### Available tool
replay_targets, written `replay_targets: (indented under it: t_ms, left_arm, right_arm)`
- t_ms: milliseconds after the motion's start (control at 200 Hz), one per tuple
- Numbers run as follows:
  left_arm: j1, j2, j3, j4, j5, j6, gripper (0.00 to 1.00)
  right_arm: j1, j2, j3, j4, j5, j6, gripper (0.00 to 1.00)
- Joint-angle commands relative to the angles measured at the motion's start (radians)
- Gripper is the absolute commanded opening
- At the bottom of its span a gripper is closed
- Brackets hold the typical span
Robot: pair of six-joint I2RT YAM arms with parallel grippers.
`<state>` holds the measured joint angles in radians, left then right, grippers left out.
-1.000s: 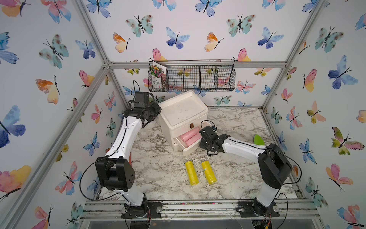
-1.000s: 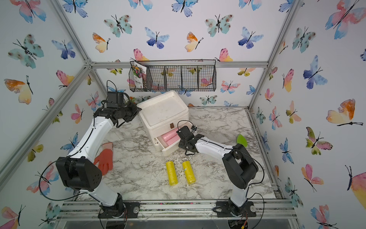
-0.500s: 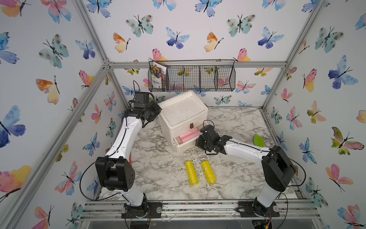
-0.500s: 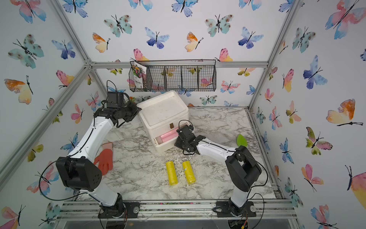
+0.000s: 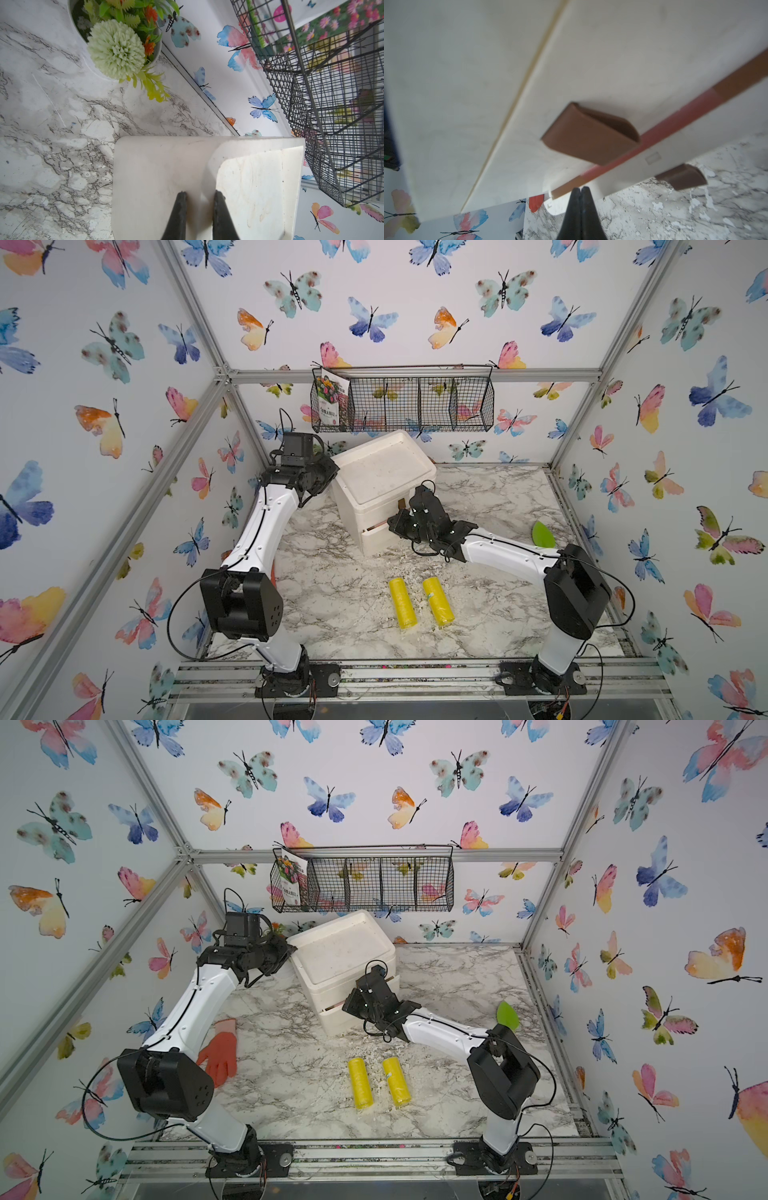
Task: Sort the rolls of trash bags by color and place them into the drawer
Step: Close the drawer of the storage box.
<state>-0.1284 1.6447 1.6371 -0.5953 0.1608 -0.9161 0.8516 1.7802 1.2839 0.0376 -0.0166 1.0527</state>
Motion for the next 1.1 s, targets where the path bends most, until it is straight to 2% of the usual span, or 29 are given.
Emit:
replay_targets:
  t_ms: [0, 270, 431, 606, 1096]
  left_arm:
    - [-0.034, 0.05, -0.049, -0.069, 0.057, -0.043, 0.04]
    - [-0.035, 0.058, -0.043, -0.069, 0.061, -0.046, 0.04]
    - [-0.036, 0.056, -0.049, -0.066, 0.064, -0.049, 0.04]
    - [-0.035, 0.051, -0.051, -0.066, 0.061, -0.049, 0.04]
    - [-0.035, 0.052, -0.049, -0.066, 0.06, -0.049, 0.04]
  right_arm:
    - [-0.002, -0.002, 0.0, 0.008, -0.01, -0.02, 0.04]
    - [-0.001, -0.118, -0.093, -0.007, 0.032, -0.034, 0.04]
    - [-0.001, -0.137, -0.138, -0.008, 0.031, -0.031, 0.05]
    - [-0.002, -0.091, -0.146, 0.008, 0.019, -0.032, 0.05]
    - [-0.003, 0.035, -0.014, -0.014, 0.057, -0.113, 0.05]
